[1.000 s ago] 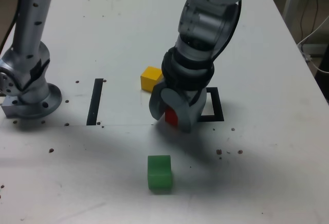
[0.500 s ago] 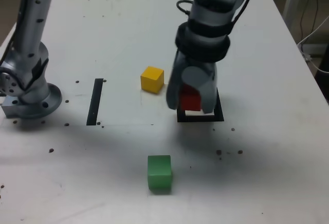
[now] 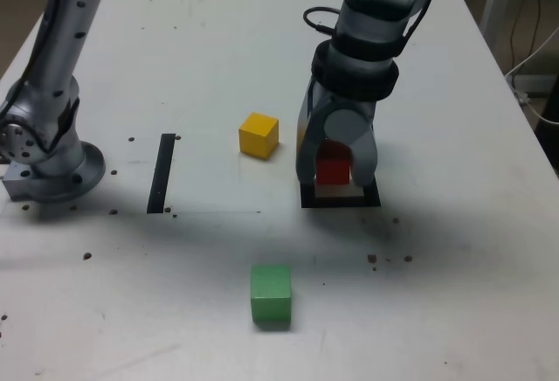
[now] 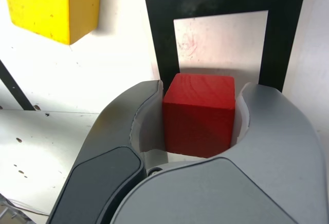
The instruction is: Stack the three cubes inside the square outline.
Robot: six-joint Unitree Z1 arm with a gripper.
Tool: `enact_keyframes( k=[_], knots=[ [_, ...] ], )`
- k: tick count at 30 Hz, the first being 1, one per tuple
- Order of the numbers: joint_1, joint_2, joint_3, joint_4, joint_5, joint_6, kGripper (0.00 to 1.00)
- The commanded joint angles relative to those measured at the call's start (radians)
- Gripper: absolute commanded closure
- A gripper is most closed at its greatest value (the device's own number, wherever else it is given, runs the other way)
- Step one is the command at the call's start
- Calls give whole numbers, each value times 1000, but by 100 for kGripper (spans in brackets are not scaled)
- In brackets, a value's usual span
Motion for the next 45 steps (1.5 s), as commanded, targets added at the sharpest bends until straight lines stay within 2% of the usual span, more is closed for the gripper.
enact_keyframes(
  k=[1, 19, 21, 25, 27, 29, 35, 38, 40, 45],
  knots=[
    [9, 6, 4, -7, 4, 4, 76],
    [27, 38, 26, -57, -1, 24, 74],
    [28, 40, 30, -63, -3, 29, 61],
    [29, 42, 38, -75, -5, 38, 18],
    [29, 41, 42, -80, -6, 40, 3],
    [29, 41, 45, -84, -7, 41, 0],
    [30, 31, 52, -86, -5, 45, 0],
    [30, 3, 52, -67, 18, 42, 0],
    [30, -27, 52, -46, 48, 35, 0],
    [30, -117, 65, 25, 165, 16, 0]
  ],
)
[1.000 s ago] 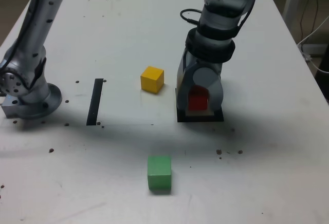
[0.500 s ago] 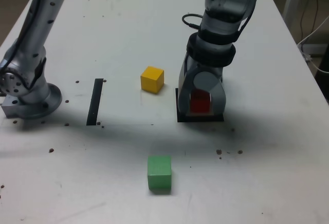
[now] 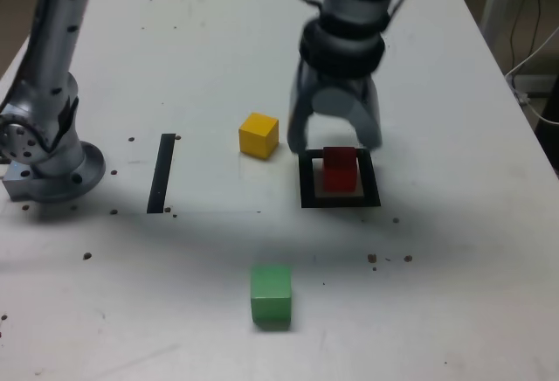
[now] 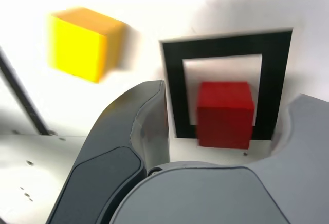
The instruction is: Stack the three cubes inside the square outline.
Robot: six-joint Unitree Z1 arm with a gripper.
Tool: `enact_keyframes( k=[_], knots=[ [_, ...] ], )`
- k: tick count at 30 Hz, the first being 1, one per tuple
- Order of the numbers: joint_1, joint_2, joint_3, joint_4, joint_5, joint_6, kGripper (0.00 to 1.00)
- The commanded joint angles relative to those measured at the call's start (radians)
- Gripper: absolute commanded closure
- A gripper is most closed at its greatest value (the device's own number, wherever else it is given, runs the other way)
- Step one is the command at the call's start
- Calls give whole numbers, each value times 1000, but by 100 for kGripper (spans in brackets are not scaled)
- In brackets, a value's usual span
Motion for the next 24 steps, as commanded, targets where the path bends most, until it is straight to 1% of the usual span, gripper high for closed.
enact_keyframes(
  k=[1, 2, 3, 6, 10, 14, 19, 24],
  knots=[
    [2, -40, 16, 30, 45, -5, 0],
    [3, -61, 29, 45, 74, -5, 0],
    [5, -76, 43, 53, 91, -3, 0],
    [16, -111, 86, 61, 121, 19, 0],
    [39, -141, 147, 47, 140, 87, 0],
    [59, -157, 207, 9, 155, 183, 0],
    [82, -161, 271, -45, 168, 261, 0],
    [101, -151, 310, -92, 168, 314, 1]
  ],
)
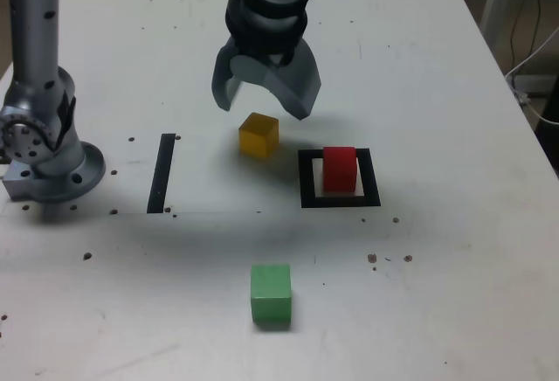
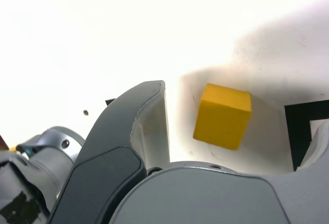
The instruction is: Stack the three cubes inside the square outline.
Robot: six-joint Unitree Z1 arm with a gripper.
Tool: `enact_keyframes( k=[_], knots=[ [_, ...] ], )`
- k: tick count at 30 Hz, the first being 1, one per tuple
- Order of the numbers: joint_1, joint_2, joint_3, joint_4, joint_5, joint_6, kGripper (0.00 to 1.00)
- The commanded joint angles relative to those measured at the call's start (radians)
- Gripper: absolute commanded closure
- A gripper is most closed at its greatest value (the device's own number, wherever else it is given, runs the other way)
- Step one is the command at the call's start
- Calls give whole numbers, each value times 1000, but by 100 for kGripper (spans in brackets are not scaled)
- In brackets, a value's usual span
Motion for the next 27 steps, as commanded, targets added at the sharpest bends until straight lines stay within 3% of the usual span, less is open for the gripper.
enact_keyframes(
  k=[1, 12, 21, 27],
  knots=[
    [10, 8, 15, -16, 0, 17, 1],
    [20, 63, 28, -43, -27, 60, 13],
    [20, 135, 0, -47, -55, 60, 48],
    [20, 146, -9, -57, -79, 67, 61]
  ],
)
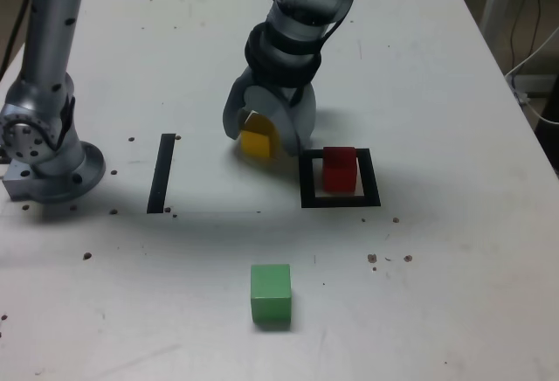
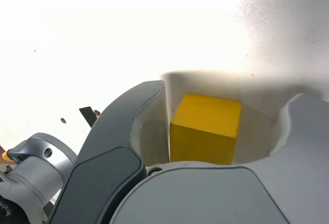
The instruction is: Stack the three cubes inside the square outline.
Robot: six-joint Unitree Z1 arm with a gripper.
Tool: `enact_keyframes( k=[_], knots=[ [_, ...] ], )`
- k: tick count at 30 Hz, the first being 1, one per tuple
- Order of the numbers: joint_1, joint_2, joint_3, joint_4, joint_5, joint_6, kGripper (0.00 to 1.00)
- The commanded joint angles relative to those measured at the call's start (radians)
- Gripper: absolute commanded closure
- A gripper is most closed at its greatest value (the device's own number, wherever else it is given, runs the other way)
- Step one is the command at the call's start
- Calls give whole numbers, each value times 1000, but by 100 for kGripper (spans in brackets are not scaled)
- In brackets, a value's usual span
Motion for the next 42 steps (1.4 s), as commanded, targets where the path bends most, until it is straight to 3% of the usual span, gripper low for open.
enact_keyframes(
  k=[1, 8, 21, 25, 30, 37, 42],
  knots=[
    [2, 6, -5, -4, -6, 4, 61],
    [2, 6, -9, -3, -10, 5, 67],
    [2, 4, -18, 11, -15, 4, 67],
    [-7, -8, -58, 62, -15, -13, 67],
    [-48, -35, -183, 184, -17, -72, 67],
    [-99, -30, -379, 320, -67, -147, 67],
    [-116, -2, -458, 359, -124, -222, 67]
  ],
)
